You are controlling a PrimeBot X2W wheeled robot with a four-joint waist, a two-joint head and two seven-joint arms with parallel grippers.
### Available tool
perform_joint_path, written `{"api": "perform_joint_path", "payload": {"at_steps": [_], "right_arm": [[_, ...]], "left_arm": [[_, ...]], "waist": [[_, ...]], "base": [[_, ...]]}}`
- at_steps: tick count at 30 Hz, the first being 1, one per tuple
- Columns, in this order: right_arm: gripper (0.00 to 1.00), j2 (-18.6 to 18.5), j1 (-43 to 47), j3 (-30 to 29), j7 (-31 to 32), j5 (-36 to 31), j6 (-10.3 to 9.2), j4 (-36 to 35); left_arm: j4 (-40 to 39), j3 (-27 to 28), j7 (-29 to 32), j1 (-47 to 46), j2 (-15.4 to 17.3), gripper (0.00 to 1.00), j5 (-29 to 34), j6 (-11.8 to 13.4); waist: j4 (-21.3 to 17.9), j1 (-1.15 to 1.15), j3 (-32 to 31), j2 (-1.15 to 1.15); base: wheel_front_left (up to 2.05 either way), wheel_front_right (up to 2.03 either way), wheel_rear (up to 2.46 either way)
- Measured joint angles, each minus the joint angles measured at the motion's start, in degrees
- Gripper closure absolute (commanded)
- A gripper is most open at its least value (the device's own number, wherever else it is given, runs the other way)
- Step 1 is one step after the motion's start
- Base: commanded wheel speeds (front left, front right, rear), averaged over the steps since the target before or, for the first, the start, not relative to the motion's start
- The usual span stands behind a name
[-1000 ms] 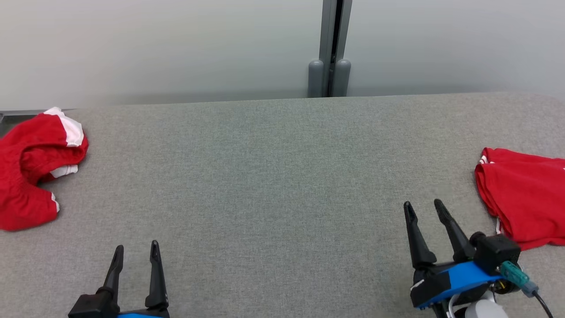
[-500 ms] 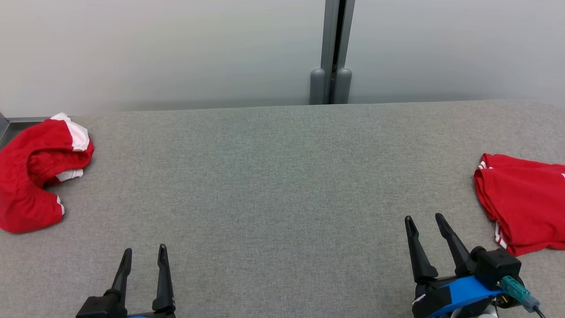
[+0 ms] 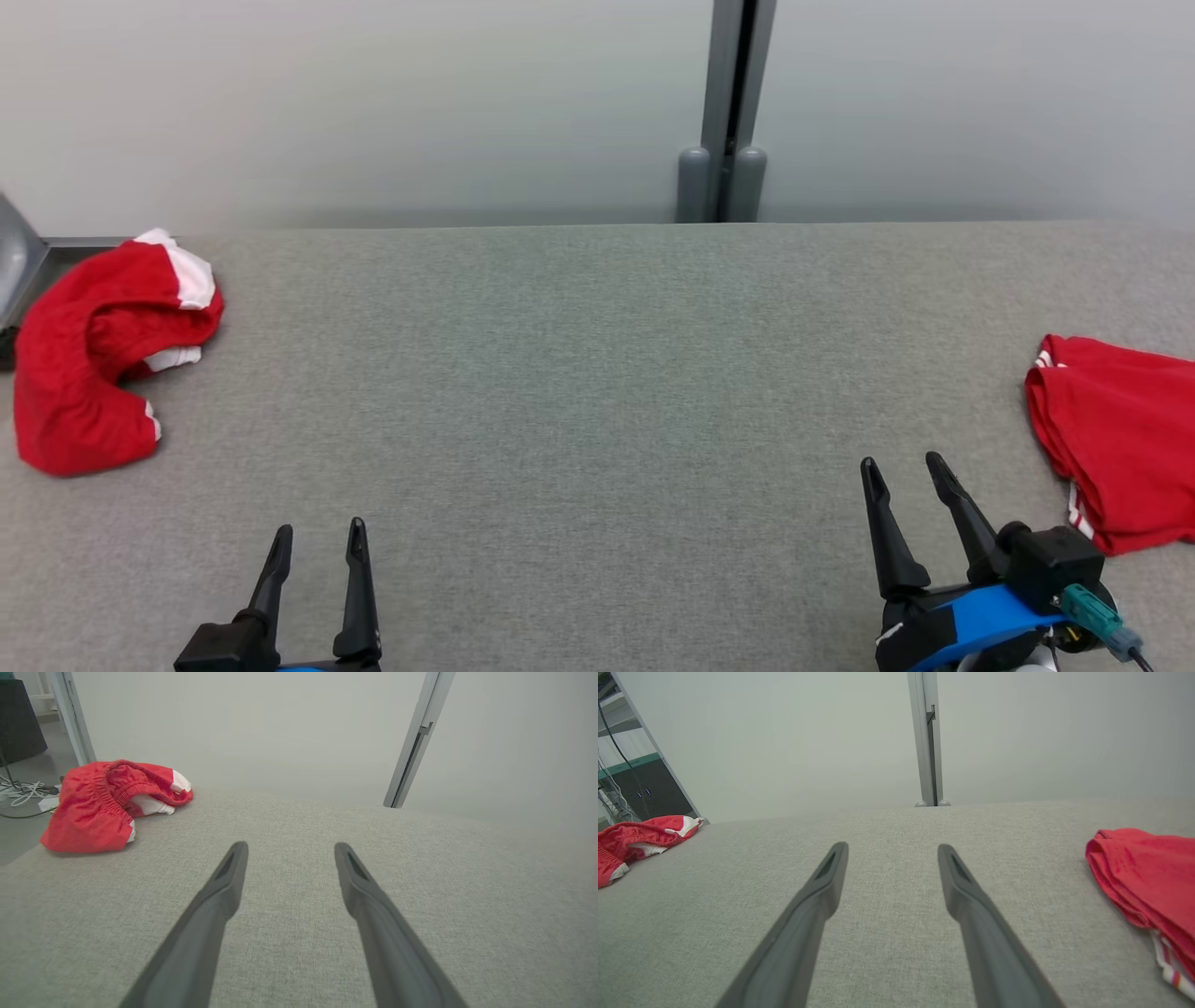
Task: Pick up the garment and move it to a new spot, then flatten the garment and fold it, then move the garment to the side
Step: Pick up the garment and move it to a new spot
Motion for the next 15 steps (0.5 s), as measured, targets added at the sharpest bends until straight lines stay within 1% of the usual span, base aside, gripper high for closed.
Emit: {"api": "perform_joint_path", "payload": {"at_steps": [3,7,15], "right_arm": [[0.0,0.0,0.3,-0.3,0.0,-0.5,0.0,0.0],[0.0,0.0,1.1,-0.6,0.0,-0.7,0.0,0.0],[0.0,0.0,1.7,0.6,0.0,-0.1,0.0,0.5]], "left_arm": [[0.2,-0.4,0.1,-0.2,0.0,0.0,-0.1,0.0],[0.5,-0.8,0.1,-0.7,-0.1,0.0,-0.1,0.0],[-0.2,-0.6,0.3,0.3,0.4,0.0,-0.1,0.8]], "waist": [[1.5,0.0,-0.5,0.0],[5.3,0.0,-1.8,0.0],[16.7,0.0,-4.2,0.0]], "base": [[0.0,0.0,0.0],[0.0,0.0,0.0],[0.0,0.0,0.0]]}}
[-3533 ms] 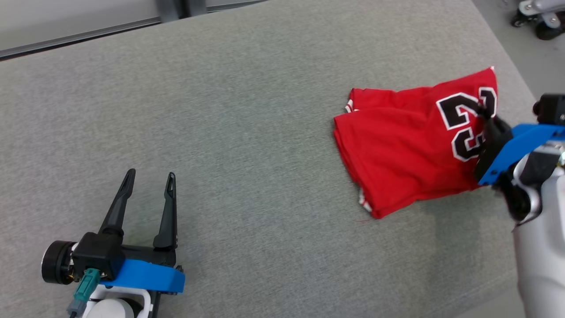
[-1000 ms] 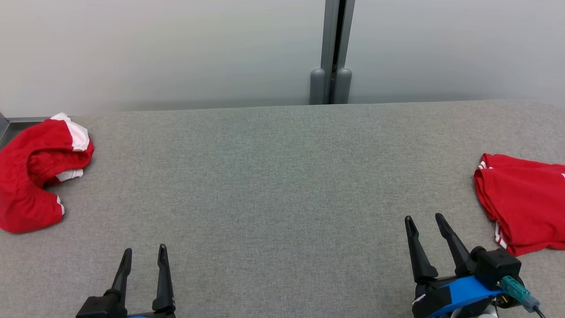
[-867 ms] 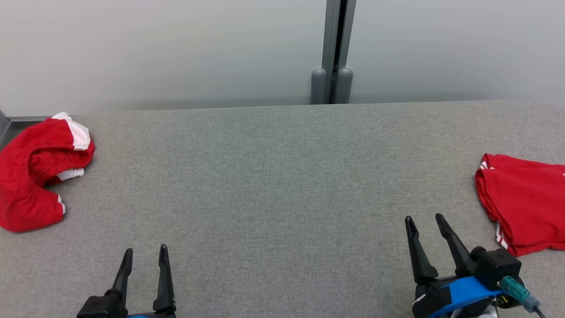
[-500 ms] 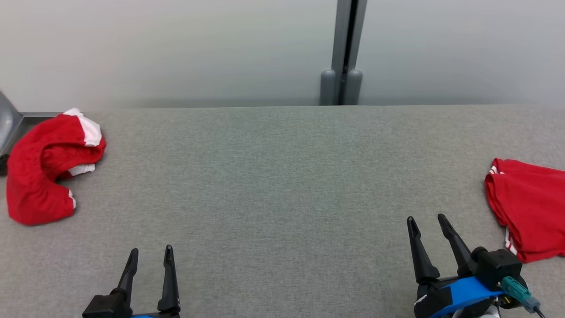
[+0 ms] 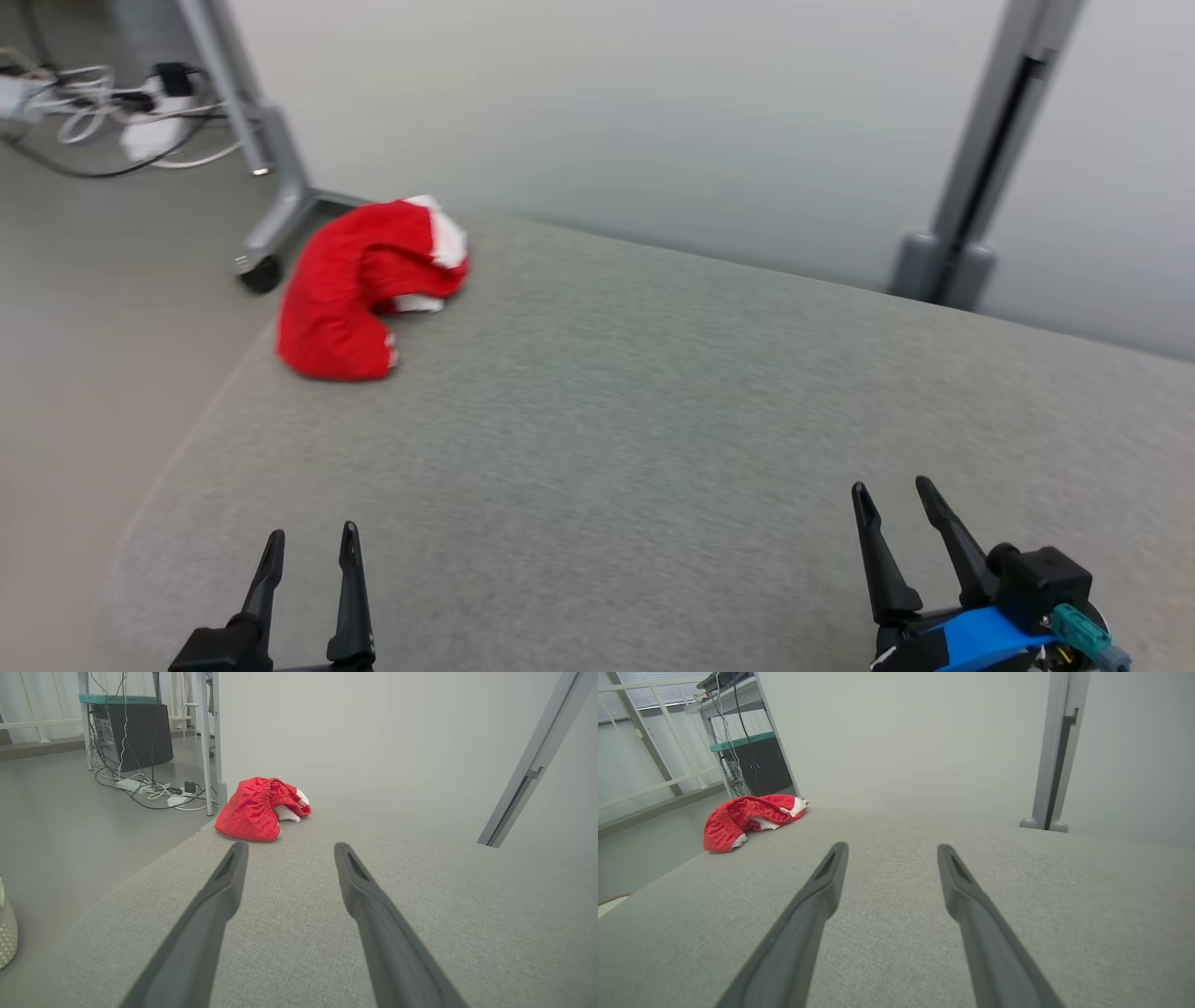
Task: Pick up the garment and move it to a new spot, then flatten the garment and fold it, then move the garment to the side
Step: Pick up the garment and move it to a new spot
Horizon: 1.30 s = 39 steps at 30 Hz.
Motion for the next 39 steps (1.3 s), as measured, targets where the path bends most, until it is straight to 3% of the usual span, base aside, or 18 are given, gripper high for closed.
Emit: {"api": "perform_joint_path", "payload": {"at_steps": [6,9,16,25,30,34,39], "right_arm": [[0.0,0.1,0.4,1.1,0.2,0.1,0.0,0.3],[0.0,0.1,-0.1,3.1,0.7,0.2,0.0,0.3],[0.0,0.1,-1.9,5.9,1.8,-0.4,0.0,0.3],[0.0,0.1,-2.7,4.6,2.1,-2.4,0.0,-1.5],[0.0,0.1,-3.1,2.1,3.4,-4.9,0.0,-5.3],[0.0,0.1,-3.8,0.8,6.0,-8.5,0.0,-9.7],[0.0,0.1,-4.0,-0.3,10.1,-12.8,0.0,-15.2]], "left_arm": [[-0.9,0.4,0.4,1.0,0.8,0.0,-0.7,0.3],[-1.5,1.5,0.2,2.2,0.9,0.0,-1.2,1.0],[-3.7,2.6,-0.6,4.0,-0.2,0.0,-1.8,2.3],[-5.5,4.6,-1.0,2.4,0.2,0.0,-4.1,1.0],[-8.3,7.7,1.5,-4.5,6.0,0.0,-4.3,-0.3],[-10.9,11.0,3.9,-15.4,11.5,0.0,-4.6,-1.4],[-5.8,12.5,8.0,-30.9,16.4,0.0,-6.1,-3.4]], "waist": [[8.0,0.0,-0.1,0.0],[9.9,0.0,1.5,0.0],[11.7,0.01,4.1,0.0],[11.5,0.01,5.9,0.0],[10.2,-0.01,8.5,0.0],[8.0,0.0,12.3,0.0],[5.6,0.01,17.6,0.0]], "base": [[0.0,0.0,0.0],[0.0,0.0,0.0],[0.0,0.0,0.0],[0.0,0.0,0.0],[0.0,0.0,0.0],[0.0,0.0,0.0],[0.0,0.0,0.0]]}}
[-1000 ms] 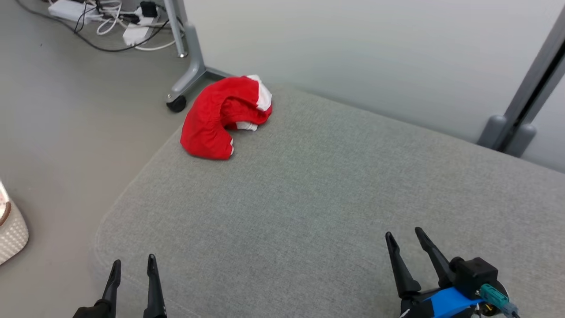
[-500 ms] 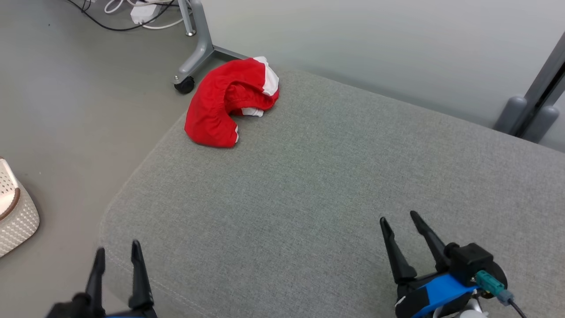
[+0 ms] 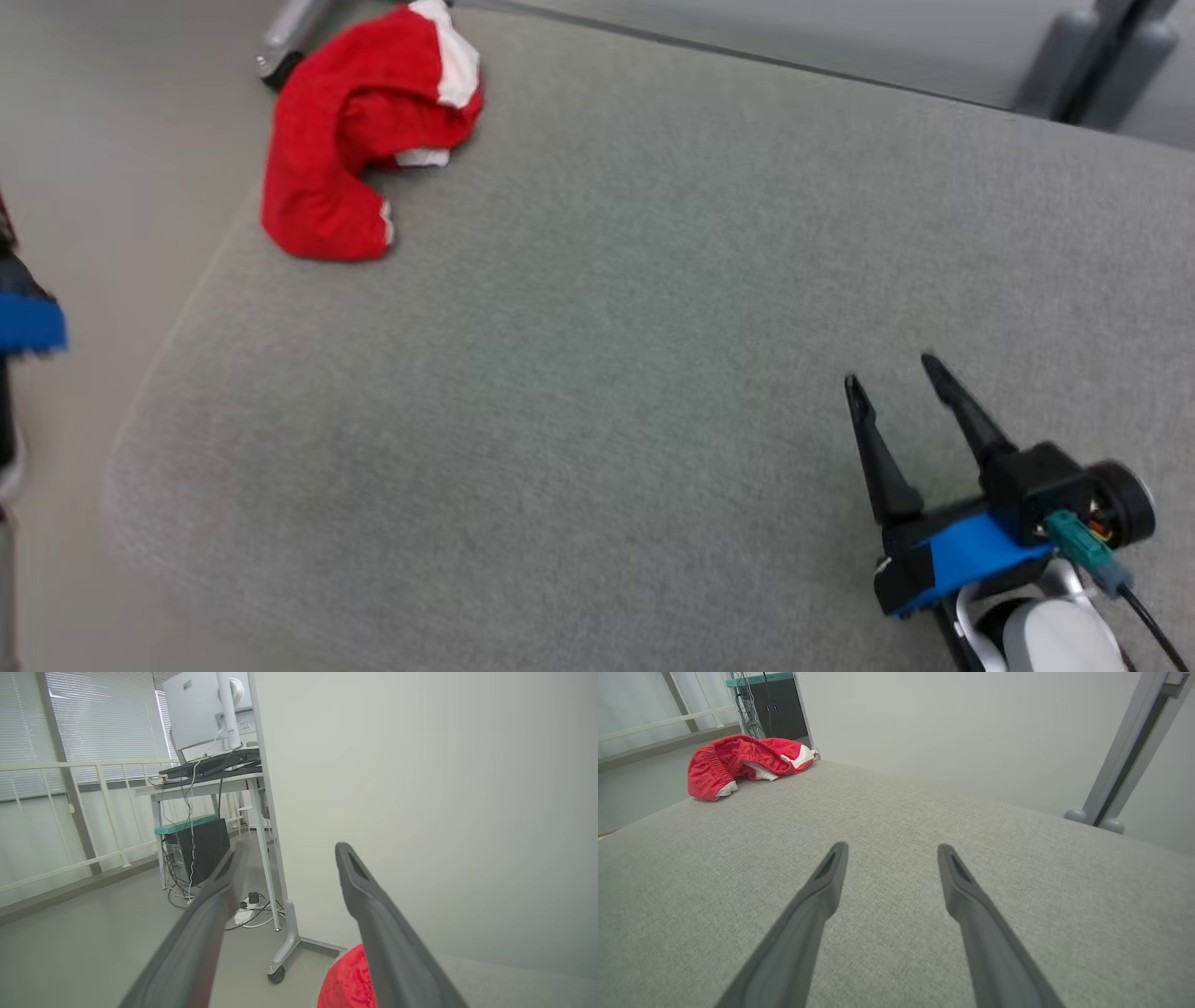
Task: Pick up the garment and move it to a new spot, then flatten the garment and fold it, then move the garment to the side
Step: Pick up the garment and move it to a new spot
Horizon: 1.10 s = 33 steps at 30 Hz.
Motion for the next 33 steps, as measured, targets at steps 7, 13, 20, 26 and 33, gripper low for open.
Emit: {"api": "perform_joint_path", "payload": {"at_steps": [7,13,20,26,33], "right_arm": [[0.0,0.0,-1.8,1.5,3.8,-2.6,0.0,-7.1],[0.0,0.0,-2.6,1.8,5.8,-4.1,0.0,-13.8],[0.0,0.0,-2.5,2.7,7.9,-5.5,0.0,-22.8],[0.0,0.0,-2.5,3.6,8.9,-6.5,0.0,-26.7],[0.0,0.0,-2.5,3.1,7.9,-5.2,0.0,-25.9]], "left_arm": [[16.9,-3.4,3.7,-15.0,1.3,0.0,0.2,-2.8],[29.9,-6.5,5.1,-20.1,-0.6,0.0,-0.8,-4.6],[44.4,-7.2,4.8,-24.5,-2.1,0.0,-2.4,-5.7],[52.0,-8.2,3.8,-27.8,-2.8,0.02,-3.9,-6.8],[55.6,-11.2,2.1,-29.6,-2.1,1.0,-4.7,-7.1]], "waist": [[-3.9,0.01,7.3,0.0],[-6.8,0.01,12.7,0.0],[-8.6,0.0,17.1,0.0],[-9.0,0.0,19.1,0.0],[-9.5,-0.01,18.0,0.0]], "base": [[0.0,0.0,0.0],[0.0,0.0,0.0],[0.0,0.0,0.0],[0.0,0.0,0.0],[0.0,0.0,0.0]]}}
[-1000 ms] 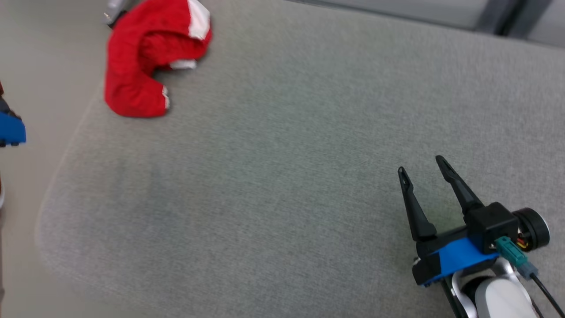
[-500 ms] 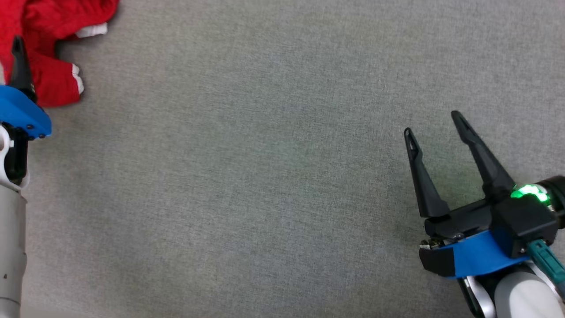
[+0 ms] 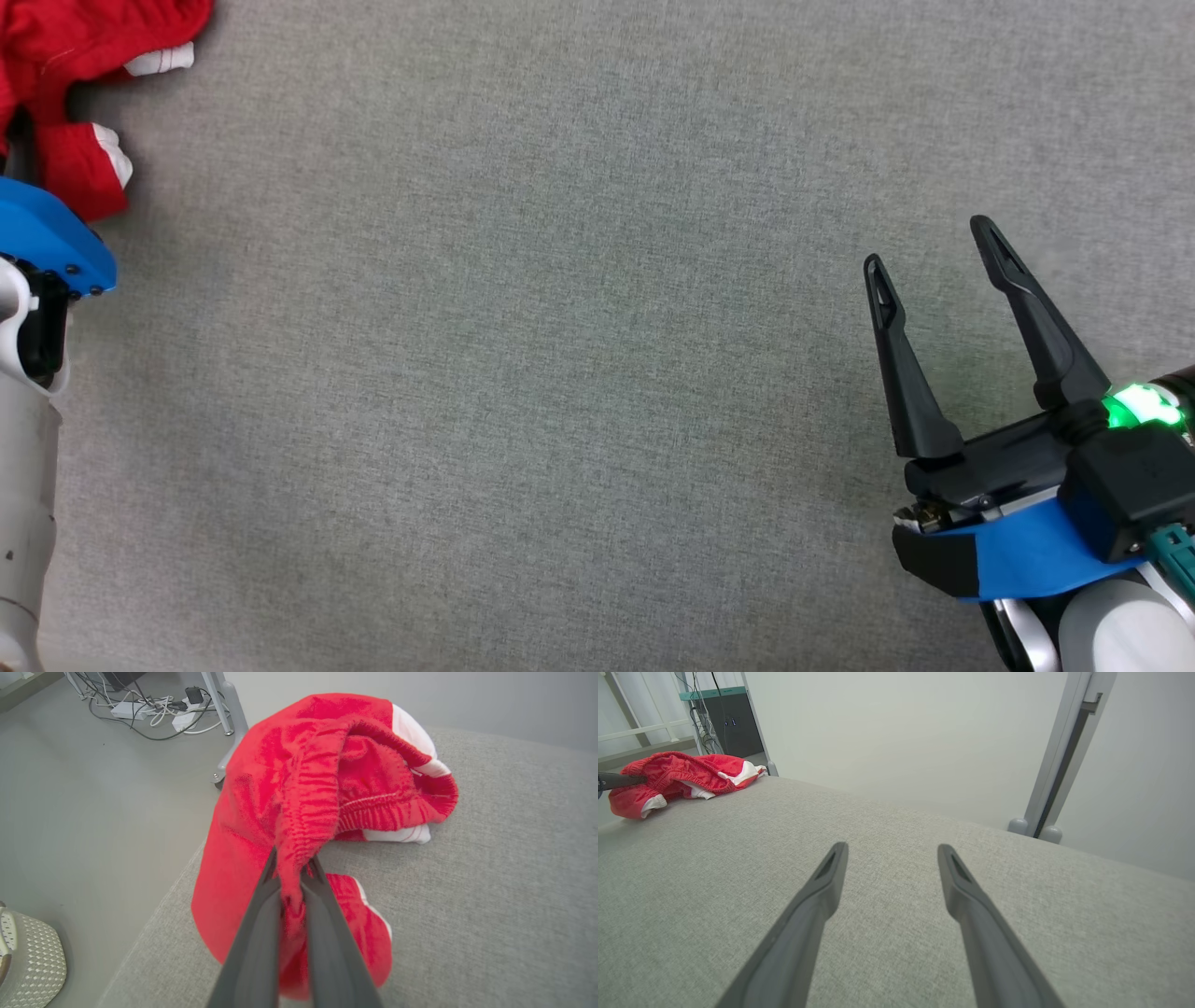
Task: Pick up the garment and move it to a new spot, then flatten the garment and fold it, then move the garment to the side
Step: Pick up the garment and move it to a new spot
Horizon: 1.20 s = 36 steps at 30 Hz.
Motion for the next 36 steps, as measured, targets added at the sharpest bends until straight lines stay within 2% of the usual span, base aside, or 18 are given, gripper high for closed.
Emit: {"api": "perform_joint_path", "payload": {"at_steps": [7,16,22,25,30,36], "right_arm": [[0.0,0.0,-0.7,-0.1,-3.0,3.0,0.0,4.1],[0.0,0.0,-0.3,-1.4,-7.9,8.7,0.0,10.7],[0.0,0.0,1.6,-3.4,-11.2,12.2,0.0,15.7],[0.0,0.0,2.5,-4.6,-12.7,13.3,0.0,17.8],[0.0,-0.1,3.0,-7.2,-14.3,14.7,0.0,20.1],[0.0,-0.1,3.5,-10.5,-15.3,15.1,0.0,21.0]], "left_arm": [[-5.7,-6.6,0.4,0.0,2.0,1.0,-5.1,-0.2],[-21.7,-16.6,3.9,1.9,9.8,1.0,-10.7,-0.2],[-34.2,-21.1,7.9,3.7,11.6,1.0,-10.3,-0.2],[-40.4,-22.7,10.3,4.7,10.9,1.0,-10.5,-0.2],[-51.0,-24.7,13.6,6.8,7.0,1.0,-13.6,0.3],[-60.8,-25.6,11.5,11.0,1.2,1.0,-17.2,1.8]], "waist": [[-0.6,0.0,-4.4,0.0],[-3.8,-0.01,-12.8,0.0],[-7.8,-0.02,-18.5,0.0],[-10.4,-0.02,-20.8,0.0],[-15.0,-0.02,-24.0,0.0],[-19.2,-0.02,-25.3,0.0]], "base": [[0.0,0.0,0.0],[0.0,0.0,0.0],[0.0,0.0,0.0],[0.0,0.0,0.0],[0.0,0.0,0.0],[0.0,0.0,0.0]]}}
